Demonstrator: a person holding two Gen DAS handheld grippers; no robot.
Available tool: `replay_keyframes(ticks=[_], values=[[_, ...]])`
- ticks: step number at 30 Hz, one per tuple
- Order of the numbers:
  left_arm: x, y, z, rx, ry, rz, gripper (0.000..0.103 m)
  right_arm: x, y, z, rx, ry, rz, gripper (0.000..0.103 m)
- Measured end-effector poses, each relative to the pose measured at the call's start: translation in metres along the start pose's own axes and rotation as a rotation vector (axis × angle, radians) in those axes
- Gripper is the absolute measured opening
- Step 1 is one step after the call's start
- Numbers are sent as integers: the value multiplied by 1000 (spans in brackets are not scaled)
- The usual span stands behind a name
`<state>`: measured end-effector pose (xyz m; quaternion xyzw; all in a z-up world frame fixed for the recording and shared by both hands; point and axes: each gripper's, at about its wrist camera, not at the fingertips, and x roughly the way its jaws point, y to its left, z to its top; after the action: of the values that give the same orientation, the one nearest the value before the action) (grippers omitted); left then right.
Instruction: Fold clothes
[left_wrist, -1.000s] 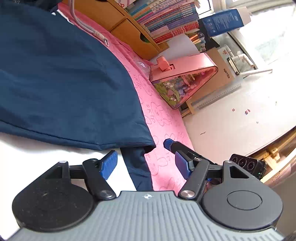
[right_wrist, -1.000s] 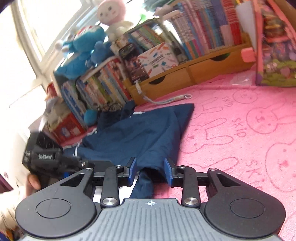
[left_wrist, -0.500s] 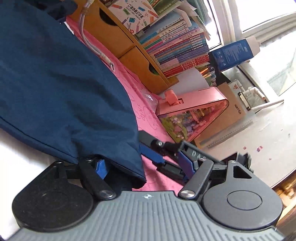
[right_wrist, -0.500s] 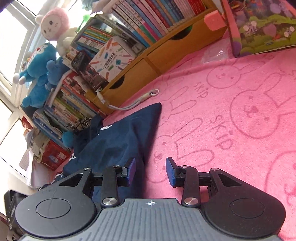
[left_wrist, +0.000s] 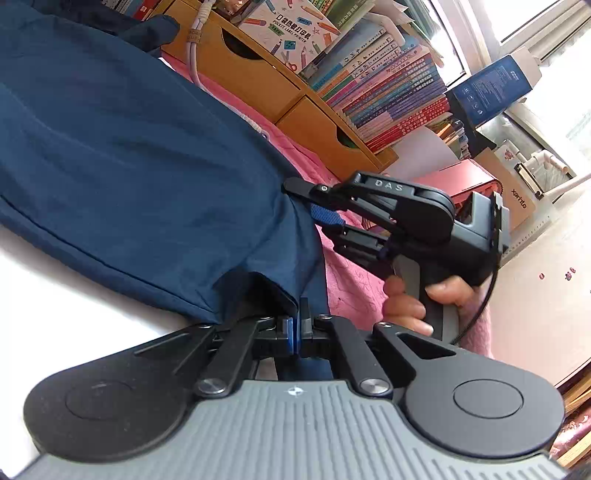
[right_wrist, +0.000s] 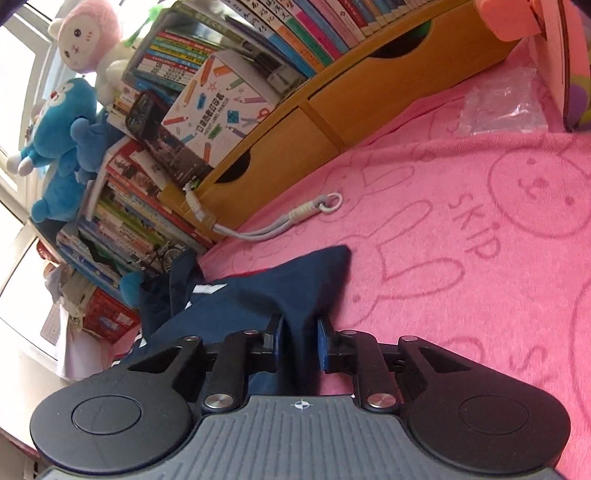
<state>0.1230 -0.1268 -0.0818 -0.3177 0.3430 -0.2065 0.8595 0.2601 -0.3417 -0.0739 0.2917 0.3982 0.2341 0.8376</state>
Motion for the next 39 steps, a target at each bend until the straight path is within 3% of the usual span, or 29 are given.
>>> replay_keyframes(ticks=[5, 9, 11, 14, 16, 19, 21, 23, 25, 28, 31, 35, 38, 39], values=[[1, -1, -1, 9, 0, 0, 4, 23, -1, 31, -3, -33, -81, 14], [0, 0, -1, 8, 1, -5, 4, 13, 7, 39, -33, -133, -213, 17], [0, 1, -1, 5, 0, -9, 4, -3, 14, 34, -76, -129, -176, 17], [0, 4, -1, -8, 1, -45, 4, -35, 34, 12, -198, -110, -185, 34], [-2, 7, 2, -27, 15, -106, 12, -56, 50, -10, -317, -98, -237, 37], [-16, 1, 9, 7, 59, -136, 39, -87, 75, -43, -495, -80, -314, 51], [-44, -4, 11, 68, 40, -133, 66, -102, 88, -72, -609, -53, -350, 63], [-75, -4, 14, 107, 12, -135, 72, -105, 101, -105, -719, -15, -380, 64], [-111, 8, 18, 96, -72, -47, 73, -101, 111, -134, -823, 1, -422, 64], [-153, 49, 35, -13, -238, 166, 74, -85, 121, -155, -866, 12, -449, 64], [-173, 90, 60, -144, -334, 355, 74, -69, 130, -172, -894, 23, -471, 65], [-183, 127, 80, -237, -445, 398, 78, -54, 136, -177, -903, -4, -529, 65], [-171, 137, 93, -243, -531, 455, 79, -46, 140, -179, -947, -32, -594, 65], [-166, 135, 98, -214, -522, 509, 74, -43, 140, -181, -983, -52, -634, 65]])
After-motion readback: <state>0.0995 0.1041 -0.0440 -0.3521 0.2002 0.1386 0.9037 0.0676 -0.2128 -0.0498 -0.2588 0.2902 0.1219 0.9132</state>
